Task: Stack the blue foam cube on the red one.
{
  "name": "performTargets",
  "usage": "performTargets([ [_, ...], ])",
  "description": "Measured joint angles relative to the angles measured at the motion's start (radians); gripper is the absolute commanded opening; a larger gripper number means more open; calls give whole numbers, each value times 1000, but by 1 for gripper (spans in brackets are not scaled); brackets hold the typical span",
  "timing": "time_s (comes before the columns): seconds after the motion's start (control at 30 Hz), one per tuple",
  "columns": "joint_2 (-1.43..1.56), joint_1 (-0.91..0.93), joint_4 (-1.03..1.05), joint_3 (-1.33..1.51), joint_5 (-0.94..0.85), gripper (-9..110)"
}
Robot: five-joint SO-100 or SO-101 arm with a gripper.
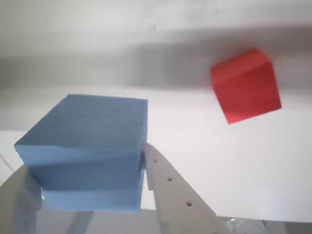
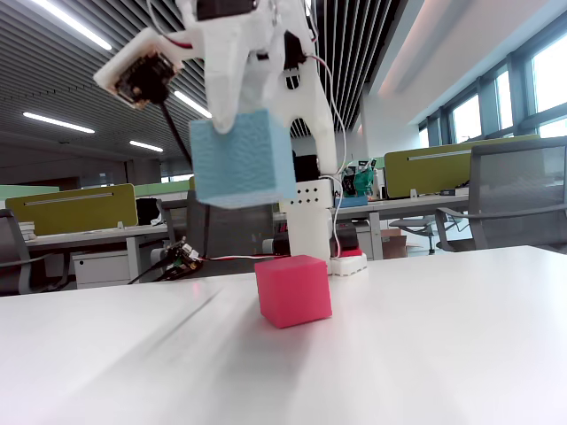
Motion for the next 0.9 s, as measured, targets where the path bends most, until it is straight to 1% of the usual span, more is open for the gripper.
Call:
performTargets([
  [0.17,124,23,37,95,0,20],
  [0.27,242,21,61,201,0,20],
  [0.53,413,15,69,391,0,20],
  [0.63,511,-3,44,528,0,20],
  [0.9,661,-17,-14,710,-2,20],
])
